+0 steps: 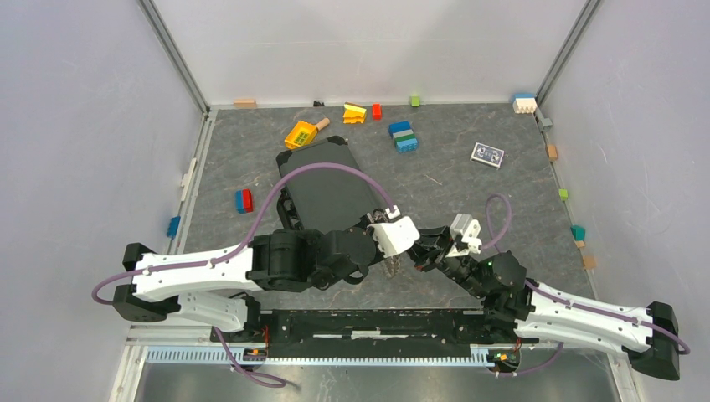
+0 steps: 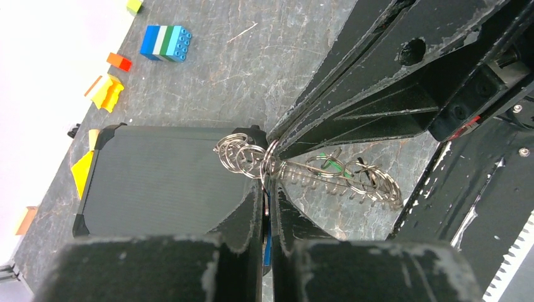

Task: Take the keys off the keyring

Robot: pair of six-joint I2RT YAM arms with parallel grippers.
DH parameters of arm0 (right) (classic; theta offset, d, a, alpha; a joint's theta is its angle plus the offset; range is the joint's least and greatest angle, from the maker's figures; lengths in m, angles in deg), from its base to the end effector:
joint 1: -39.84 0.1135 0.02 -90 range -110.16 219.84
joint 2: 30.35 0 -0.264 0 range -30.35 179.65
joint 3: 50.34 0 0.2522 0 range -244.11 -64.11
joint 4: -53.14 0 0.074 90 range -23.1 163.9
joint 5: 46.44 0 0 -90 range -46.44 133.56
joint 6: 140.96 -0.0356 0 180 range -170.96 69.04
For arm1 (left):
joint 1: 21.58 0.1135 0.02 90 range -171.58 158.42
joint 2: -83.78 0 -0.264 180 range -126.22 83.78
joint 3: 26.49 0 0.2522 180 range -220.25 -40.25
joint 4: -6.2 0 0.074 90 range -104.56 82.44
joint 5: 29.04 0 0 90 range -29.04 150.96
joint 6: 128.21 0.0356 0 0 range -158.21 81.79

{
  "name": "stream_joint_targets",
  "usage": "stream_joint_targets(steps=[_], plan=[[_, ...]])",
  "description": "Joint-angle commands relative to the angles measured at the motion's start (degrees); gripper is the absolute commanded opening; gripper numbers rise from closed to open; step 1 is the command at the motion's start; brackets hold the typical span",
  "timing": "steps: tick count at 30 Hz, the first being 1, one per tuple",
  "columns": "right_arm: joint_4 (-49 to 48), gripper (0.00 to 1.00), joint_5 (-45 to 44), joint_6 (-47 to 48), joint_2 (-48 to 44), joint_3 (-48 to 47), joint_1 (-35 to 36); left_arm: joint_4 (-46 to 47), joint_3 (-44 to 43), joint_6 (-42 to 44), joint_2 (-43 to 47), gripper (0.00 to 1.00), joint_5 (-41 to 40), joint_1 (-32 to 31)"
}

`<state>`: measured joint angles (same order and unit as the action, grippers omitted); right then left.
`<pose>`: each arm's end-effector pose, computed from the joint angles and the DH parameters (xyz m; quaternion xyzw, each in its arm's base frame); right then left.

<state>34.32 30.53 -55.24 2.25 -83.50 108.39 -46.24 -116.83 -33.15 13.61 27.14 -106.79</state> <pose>0.0632 0.1388 0.2943 -0.2271 0.5355 0.4285 0.6914 0.0410 -0.2522 0.3935 0.4948 0.6906 -0.1024 0.5174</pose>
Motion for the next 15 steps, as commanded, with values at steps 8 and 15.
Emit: stream_joint_targets(steps=[8, 15], plan=[[-7.1, 0.0, -10.6, 0.6, -2.8, 0.8, -0.9, 2.0, 2.5, -6.2, 1.4, 0.02, 3.5, -0.6], [-7.6, 0.0, -12.8, 0.5, -4.4, 1.6, -0.9, 2.8, 3.1, -7.1, 1.2, 0.02, 3.8, -0.5]])
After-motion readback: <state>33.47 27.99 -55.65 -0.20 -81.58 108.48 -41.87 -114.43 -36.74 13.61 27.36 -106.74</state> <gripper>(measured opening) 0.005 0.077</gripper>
